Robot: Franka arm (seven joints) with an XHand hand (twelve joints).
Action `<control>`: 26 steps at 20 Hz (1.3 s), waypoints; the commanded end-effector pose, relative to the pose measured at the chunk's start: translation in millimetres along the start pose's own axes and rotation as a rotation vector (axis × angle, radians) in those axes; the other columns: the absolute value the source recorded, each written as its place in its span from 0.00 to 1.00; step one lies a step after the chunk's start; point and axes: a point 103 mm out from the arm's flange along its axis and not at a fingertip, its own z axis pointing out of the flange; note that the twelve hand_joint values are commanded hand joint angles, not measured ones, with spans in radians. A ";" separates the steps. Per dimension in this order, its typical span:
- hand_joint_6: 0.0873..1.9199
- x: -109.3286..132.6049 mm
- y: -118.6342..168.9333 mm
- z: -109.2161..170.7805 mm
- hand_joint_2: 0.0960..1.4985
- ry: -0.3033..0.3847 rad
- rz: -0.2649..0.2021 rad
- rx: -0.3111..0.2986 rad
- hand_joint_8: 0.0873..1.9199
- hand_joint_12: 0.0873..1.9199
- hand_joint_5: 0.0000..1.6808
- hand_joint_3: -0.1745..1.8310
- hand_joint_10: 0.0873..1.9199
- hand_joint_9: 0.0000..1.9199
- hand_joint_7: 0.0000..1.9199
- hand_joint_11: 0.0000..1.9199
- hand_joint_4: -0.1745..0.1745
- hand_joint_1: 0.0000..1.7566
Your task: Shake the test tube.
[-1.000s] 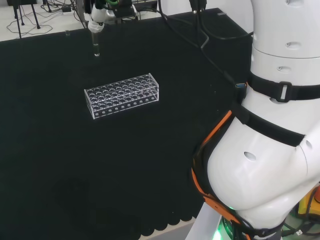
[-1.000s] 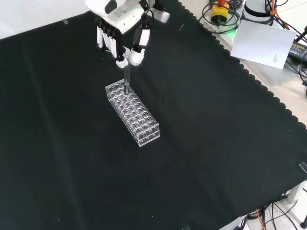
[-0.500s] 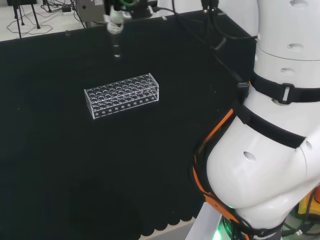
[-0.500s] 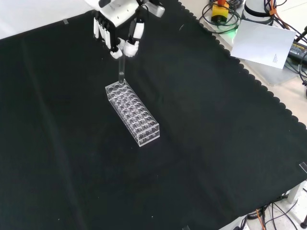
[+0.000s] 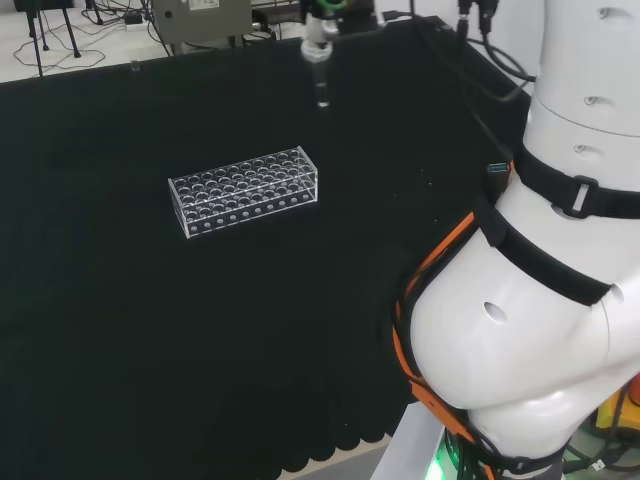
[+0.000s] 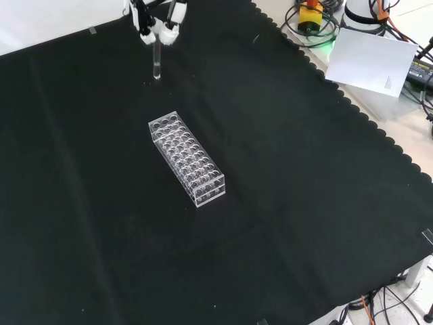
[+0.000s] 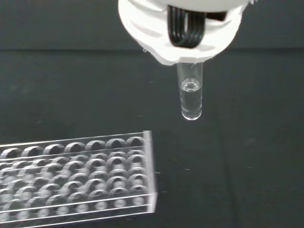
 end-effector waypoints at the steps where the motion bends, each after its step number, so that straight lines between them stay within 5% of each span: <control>1: 0.15 -26.6 -4.1 -0.4 0.48 -0.001 0.050 -0.011 0.25 0.58 0.81 0.26 0.18 0.71 0.89 0.53 0.00 0.81; 26: 0.16 132.2 22.1 -4.6 0.47 0.100 -0.248 -0.001 0.25 0.58 0.81 0.27 0.19 0.71 0.89 0.53 0.00 0.81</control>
